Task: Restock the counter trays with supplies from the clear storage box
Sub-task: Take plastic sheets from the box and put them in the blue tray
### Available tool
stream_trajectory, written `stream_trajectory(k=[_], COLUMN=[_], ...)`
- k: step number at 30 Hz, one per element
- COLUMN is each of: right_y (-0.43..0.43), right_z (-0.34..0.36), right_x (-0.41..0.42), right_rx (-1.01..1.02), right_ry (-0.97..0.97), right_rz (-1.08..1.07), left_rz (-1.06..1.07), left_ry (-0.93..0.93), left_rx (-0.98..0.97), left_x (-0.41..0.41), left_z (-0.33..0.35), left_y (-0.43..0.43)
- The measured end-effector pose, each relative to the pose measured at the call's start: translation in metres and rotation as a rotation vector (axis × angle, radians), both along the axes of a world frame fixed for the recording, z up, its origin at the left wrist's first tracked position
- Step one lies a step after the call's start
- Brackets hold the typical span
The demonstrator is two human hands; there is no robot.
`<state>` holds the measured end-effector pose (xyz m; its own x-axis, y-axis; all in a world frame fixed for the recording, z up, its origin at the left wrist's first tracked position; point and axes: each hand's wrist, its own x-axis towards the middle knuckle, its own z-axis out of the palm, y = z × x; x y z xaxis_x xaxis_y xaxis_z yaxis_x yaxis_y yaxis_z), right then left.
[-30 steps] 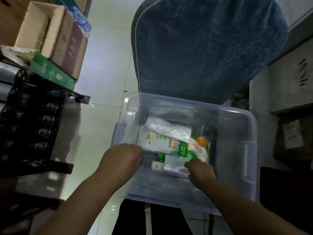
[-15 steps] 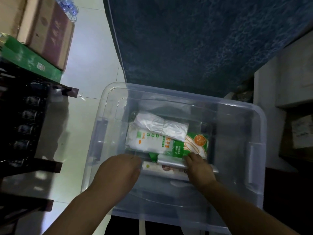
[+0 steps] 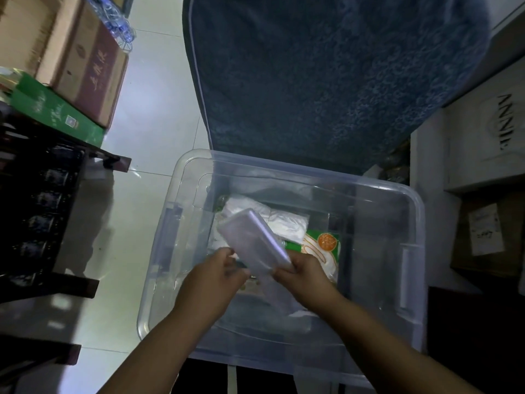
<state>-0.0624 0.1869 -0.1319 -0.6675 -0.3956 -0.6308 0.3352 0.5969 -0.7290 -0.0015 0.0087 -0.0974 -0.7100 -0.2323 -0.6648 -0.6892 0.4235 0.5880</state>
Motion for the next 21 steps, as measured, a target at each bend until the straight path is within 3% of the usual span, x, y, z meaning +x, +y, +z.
stream_trajectory(k=[2,4,8,12,15,21], right_y=[-0.012,-0.021,-0.029,-0.023,-0.016,-0.034], right_z=[0.013,0.020,0.012,-0.027,-0.061,-0.111], right_x=[0.001,0.002,0.004,-0.007,-0.029,-0.054], right_rx=[-0.102,-0.173,-0.212,0.019,0.331,0.427], right_ry=[-0.052,-0.116,-0.191,-0.055,0.226,0.522], right_rz=[0.000,-0.005,0.079,0.188,0.204,0.429], left_rz=[0.270,0.494,0.600,0.671,0.701,0.698], left_ry=[0.005,0.031,0.189,0.280,0.289,0.290], left_rx=[0.225,0.320,0.319,0.115,0.048,-0.004], left_x=[-0.008,-0.012,-0.012,-0.014,-0.017,-0.020], left_z=[0.003,0.007,0.012,0.016,0.015,0.006], left_y=[0.002,0.003,-0.004,-0.025,-0.040,-0.053])
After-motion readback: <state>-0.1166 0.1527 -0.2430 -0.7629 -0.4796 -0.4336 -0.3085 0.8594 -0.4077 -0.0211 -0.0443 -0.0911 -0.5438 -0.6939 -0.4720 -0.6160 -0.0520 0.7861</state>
